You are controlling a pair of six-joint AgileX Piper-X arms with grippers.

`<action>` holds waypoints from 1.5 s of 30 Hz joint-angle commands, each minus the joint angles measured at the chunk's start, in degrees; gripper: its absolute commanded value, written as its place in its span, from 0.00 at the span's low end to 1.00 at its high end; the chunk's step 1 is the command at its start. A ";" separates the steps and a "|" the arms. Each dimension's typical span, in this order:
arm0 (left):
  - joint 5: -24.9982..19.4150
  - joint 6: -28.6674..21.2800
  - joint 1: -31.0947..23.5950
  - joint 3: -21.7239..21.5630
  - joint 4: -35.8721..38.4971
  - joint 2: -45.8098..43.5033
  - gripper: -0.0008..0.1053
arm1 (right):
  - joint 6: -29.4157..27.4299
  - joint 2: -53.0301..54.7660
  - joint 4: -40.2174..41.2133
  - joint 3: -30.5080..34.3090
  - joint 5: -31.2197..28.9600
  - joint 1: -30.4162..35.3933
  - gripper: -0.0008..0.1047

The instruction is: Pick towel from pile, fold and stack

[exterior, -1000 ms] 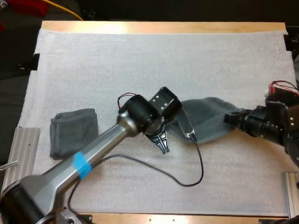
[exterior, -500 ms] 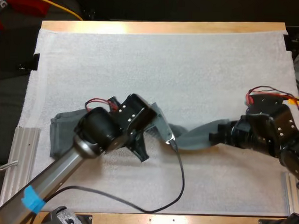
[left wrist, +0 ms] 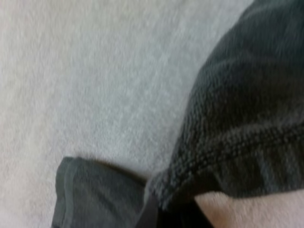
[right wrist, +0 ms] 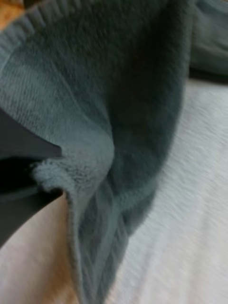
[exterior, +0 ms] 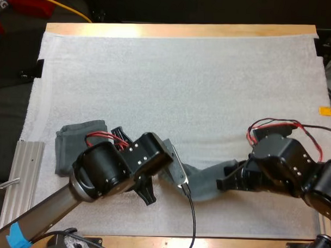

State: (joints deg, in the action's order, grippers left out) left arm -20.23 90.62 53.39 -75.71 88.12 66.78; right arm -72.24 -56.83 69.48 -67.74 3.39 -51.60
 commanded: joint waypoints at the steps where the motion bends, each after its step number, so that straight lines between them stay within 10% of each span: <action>1: -1.23 1.87 0.85 -0.78 1.68 -0.33 0.01 | 1.20 1.05 0.28 -0.77 -0.16 -0.88 0.01; 22: -1.66 2.07 3.26 -5.24 1.77 5.11 0.01 | 3.65 -1.80 4.89 -0.67 -9.01 -5.03 0.01; 27: -0.04 -0.36 -1.56 -5.24 -1.85 9.29 0.01 | 1.14 -6.71 3.12 -0.67 -13.77 -0.49 0.01; 45: 14.92 -11.20 -20.98 -5.24 -17.32 24.84 0.01 | -2.33 -26.51 -12.42 -0.67 0.55 21.10 0.01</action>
State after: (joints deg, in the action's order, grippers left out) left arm -5.67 79.72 32.38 -80.98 71.46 91.76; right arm -74.31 -83.85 57.25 -67.98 3.37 -30.48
